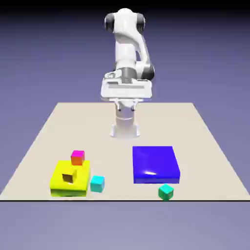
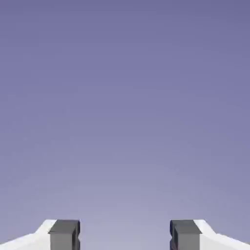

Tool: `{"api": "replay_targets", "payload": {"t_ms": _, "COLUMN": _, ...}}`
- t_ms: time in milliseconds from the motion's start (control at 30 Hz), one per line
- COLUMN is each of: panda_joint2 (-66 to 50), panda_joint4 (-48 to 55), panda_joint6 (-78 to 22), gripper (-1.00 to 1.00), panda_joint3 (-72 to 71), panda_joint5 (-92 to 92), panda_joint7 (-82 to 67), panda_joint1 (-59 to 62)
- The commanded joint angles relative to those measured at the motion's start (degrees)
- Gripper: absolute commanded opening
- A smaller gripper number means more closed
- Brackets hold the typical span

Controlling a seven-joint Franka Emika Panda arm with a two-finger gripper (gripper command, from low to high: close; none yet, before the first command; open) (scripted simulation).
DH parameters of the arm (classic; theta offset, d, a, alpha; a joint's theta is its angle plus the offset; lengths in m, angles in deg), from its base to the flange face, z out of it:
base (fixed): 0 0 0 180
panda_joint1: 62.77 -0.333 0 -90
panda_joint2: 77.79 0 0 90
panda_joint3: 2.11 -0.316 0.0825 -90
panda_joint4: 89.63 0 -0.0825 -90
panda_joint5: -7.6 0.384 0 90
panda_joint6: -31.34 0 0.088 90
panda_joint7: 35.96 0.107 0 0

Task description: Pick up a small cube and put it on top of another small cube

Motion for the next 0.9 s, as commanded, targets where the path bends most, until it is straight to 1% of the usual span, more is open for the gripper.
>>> {"api": "replay_targets", "payload": {"t_ms": 0, "panda_joint2": -2.08, "panda_joint4": 1.14, "panda_joint6": -1.57, "gripper": 0.0, "panda_joint3": 0.68, "panda_joint5": -1.68, "panda_joint7": -1.22, "panda_joint1": -0.7}}
{"api": "replay_targets", "payload": {"t_ms": 867, "panda_joint2": -56.05, "panda_joint4": 30.79, "panda_joint6": -42.4, "gripper": 0.0, "panda_joint3": 18.4, "panda_joint5": -45.33, "panda_joint7": -32.92, "panda_joint1": -18.77}}
